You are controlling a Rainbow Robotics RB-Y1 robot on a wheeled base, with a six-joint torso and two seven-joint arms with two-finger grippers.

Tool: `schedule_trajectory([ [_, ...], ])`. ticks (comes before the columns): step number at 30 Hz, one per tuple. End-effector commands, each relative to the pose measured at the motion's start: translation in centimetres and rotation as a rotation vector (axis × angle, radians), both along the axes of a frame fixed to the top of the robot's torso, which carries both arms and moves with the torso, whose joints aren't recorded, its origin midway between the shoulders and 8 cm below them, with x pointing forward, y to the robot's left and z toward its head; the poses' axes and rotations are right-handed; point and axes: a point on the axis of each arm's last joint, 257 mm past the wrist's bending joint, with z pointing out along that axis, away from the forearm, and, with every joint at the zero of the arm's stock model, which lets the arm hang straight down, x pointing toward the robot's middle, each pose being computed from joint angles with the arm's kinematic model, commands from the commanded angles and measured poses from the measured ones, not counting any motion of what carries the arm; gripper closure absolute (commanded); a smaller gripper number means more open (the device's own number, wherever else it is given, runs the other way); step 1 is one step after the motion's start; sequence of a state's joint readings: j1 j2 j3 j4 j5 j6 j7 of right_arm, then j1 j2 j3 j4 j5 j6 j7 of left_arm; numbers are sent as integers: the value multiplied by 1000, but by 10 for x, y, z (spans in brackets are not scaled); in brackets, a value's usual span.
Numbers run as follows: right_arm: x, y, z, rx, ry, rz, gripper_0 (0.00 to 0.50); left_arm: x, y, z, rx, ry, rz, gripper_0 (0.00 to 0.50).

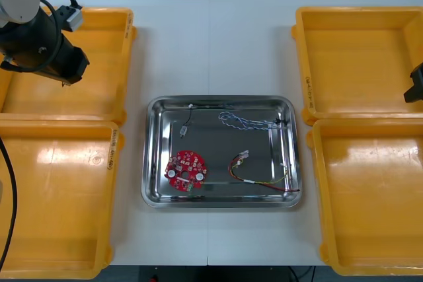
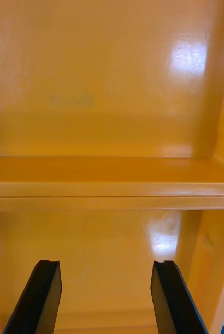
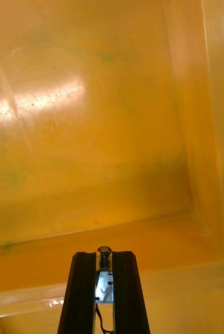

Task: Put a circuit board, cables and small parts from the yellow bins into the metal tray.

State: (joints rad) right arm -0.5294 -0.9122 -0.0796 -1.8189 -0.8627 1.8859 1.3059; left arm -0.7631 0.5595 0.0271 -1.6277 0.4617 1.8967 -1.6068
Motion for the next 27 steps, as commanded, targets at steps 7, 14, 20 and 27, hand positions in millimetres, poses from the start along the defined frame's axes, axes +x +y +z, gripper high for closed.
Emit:
schedule_trajectory([
  [7, -22, -15, -5, 7, -48, -11, 0, -13, -44, 11, -114, -92, 141, 500],
  [14, -34, -21, -17, 4, -62, -14, 0, -26, -79, -5, -151, -82, 149, 500],
  [20, -41, -21, -26, 12, -59, -15, 0, -35, -112, -21, -178, -63, 178, 500],
  [27, -45, -25, -33, 24, -60, -39, 0, -39, -151, -34, -216, -69, 184, 500],
])
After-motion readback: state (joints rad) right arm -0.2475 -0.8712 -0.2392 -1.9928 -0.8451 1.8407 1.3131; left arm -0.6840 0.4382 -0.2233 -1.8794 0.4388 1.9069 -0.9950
